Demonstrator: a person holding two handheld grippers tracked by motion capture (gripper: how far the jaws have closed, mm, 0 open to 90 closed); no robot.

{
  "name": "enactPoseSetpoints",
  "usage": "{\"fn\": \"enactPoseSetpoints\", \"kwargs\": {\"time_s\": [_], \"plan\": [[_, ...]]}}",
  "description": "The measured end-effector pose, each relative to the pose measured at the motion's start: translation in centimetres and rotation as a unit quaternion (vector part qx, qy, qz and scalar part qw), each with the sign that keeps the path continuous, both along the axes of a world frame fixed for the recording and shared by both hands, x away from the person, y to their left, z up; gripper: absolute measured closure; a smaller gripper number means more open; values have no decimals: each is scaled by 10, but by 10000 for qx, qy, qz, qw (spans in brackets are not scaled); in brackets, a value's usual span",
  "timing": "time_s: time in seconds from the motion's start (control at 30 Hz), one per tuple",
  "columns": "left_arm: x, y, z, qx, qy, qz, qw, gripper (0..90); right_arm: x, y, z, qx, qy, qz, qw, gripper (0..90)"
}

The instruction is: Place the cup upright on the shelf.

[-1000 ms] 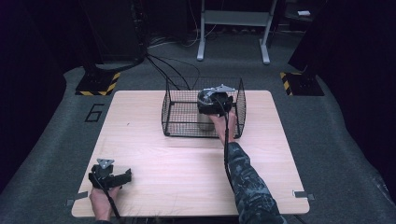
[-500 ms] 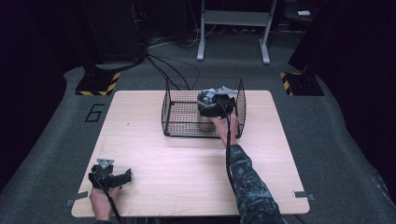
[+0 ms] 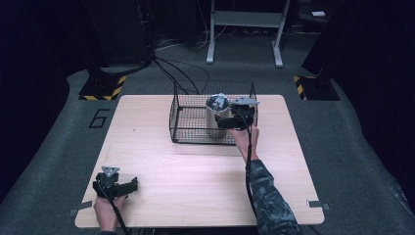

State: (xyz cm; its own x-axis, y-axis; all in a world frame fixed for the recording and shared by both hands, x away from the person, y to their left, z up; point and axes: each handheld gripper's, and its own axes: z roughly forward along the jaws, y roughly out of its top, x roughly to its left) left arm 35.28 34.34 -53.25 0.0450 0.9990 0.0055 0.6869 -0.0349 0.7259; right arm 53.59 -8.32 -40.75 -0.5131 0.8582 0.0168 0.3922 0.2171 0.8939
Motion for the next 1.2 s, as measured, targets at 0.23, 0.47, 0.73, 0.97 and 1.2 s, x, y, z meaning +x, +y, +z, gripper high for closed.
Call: {"fn": "enactPoseSetpoints", "kwargs": {"time_s": [0.23,0.47,0.73,0.97,1.2], "plan": [[0,0,0,-5,0,-9,10000,11,-30,-11,3,6,-91,168,9998,0],[0,0,0,-1,-5,-15,10000,12,-63,-20,4,-41,-156,346,9993,0],[0,0,0,-1,-6,-15,10000,12,-103,-35,-13,-98,-130,443,9989,0],[0,0,0,-1,-5,-15,10000,12,-129,-54,-49,-263,134,346,9990,0],[0,0,0,6,-6,-13,10000,12,-149,-86,-89,-267,570,108,9980,0]]}}
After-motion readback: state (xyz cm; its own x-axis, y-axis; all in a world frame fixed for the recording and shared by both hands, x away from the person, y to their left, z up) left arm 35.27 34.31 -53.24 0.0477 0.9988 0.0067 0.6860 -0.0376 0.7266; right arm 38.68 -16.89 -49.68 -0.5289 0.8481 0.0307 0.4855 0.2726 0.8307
